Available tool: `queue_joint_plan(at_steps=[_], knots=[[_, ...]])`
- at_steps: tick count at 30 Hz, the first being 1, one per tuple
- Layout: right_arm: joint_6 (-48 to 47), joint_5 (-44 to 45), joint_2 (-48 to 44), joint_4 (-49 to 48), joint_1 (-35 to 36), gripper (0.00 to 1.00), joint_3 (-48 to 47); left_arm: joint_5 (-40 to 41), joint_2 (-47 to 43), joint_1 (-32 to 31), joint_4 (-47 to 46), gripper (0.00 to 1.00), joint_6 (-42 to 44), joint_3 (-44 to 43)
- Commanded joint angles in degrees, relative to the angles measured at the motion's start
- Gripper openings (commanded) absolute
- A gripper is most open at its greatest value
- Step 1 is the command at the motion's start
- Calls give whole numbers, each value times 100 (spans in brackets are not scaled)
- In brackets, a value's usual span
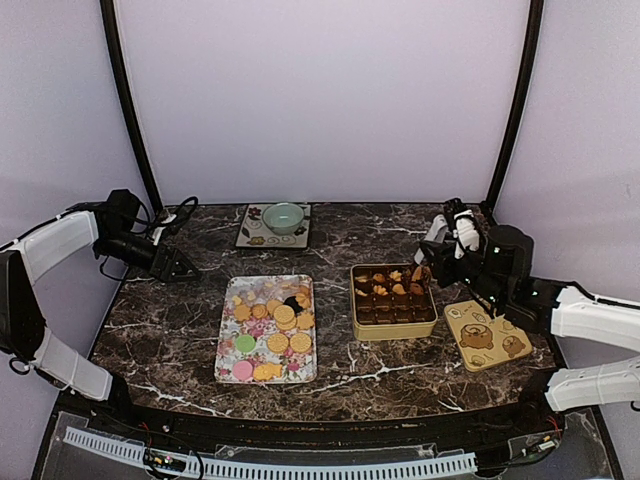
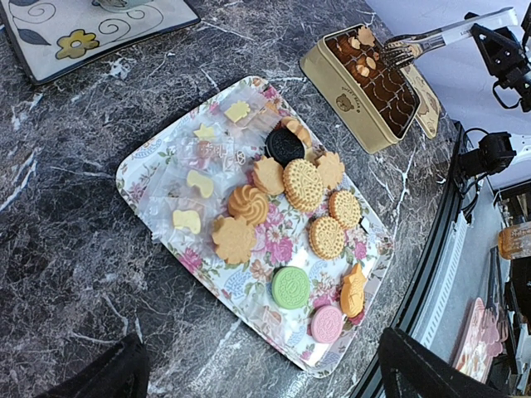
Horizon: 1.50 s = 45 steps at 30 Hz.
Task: Pack the cookies
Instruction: Pick up the fake cookies from the plate.
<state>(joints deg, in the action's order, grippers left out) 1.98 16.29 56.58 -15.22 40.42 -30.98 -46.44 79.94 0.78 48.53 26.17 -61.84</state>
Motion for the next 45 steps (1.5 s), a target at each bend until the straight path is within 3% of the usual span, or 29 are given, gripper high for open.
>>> queue_joint_plan(at_steps=[1, 7, 13, 18, 28, 31, 37, 45], knots=[[202, -614, -47, -273, -4, 40, -431, -45, -62, 26, 139, 99, 57, -56], [317, -888, 458, -456, 619, 38, -1088, 47, -10, 26, 130, 99, 28, -56], [293, -922, 1646, -857, 1635, 38, -1809, 36, 109, 172, 151, 99, -19, -103], [341, -1119, 2846, -1331, 2064, 38, -2570, 88, 204, 290, 205, 99, -46, -110], [341, -1119, 5145, -1373, 2245, 38, -4745, 121, 107, 592, 327, 99, 61, -23], [277, -2070, 5527, -1237, 2246, 37, -5144, 100, 60, 637, 338, 99, 101, 24], [201, -2116, 5984, -1006, 2234, 37, -5524, 98, 30, 678, 332, 99, 147, 128], [90, -1965, 6074, -983, 2224, 36, -5354, 65, 45, 685, 323, 99, 153, 137]])
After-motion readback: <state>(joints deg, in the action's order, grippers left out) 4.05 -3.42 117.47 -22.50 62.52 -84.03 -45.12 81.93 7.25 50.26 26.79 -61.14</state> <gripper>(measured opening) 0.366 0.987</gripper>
